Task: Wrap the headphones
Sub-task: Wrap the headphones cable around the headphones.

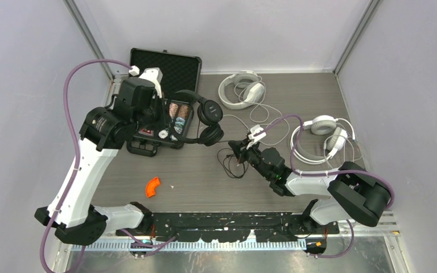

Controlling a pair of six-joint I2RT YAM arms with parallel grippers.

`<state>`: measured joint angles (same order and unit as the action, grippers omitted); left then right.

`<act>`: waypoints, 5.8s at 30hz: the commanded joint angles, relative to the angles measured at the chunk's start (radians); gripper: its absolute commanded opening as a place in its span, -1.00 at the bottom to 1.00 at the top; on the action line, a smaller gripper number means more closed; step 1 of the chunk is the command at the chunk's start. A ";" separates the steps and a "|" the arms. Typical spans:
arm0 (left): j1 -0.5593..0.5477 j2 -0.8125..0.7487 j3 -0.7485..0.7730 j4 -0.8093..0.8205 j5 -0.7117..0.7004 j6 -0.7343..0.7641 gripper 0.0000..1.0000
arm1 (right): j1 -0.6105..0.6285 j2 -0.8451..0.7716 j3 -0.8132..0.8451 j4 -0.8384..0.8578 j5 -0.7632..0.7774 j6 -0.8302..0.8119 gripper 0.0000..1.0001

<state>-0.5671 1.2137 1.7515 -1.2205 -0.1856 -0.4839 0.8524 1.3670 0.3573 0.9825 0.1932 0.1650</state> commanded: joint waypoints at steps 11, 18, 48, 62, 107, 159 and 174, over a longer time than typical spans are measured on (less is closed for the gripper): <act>0.009 0.010 0.086 0.024 -0.091 0.003 -1.00 | -0.008 0.000 0.008 0.004 0.007 0.016 -1.00; 0.012 -0.001 0.094 0.040 -0.182 0.002 -1.00 | -0.007 -0.004 0.009 -0.001 -0.006 0.013 -1.00; 0.021 -0.115 -0.103 0.223 0.331 -0.032 -1.00 | -0.035 0.060 0.113 -0.027 -0.032 0.040 -1.00; 0.021 -0.103 -0.213 0.072 0.511 0.257 -1.00 | -0.085 -0.074 0.097 -0.120 -0.039 0.053 -1.00; -0.071 -0.068 -0.431 0.411 -0.013 0.571 -1.00 | -0.088 -0.176 0.588 -0.755 -0.775 0.745 -0.76; -0.066 -0.079 -0.305 0.316 -0.203 -0.272 -1.00 | 0.226 -0.220 0.473 -0.783 -0.137 0.109 -0.53; -0.067 -0.086 -0.245 0.280 -0.178 -0.278 -1.00 | 0.235 -0.161 0.160 -0.255 -0.055 -0.142 -0.05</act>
<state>-0.6384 1.1603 1.4536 -0.9604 -0.3740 -0.7288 1.0801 1.1801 0.5522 0.4965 0.0795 0.1318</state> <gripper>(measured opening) 0.031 0.454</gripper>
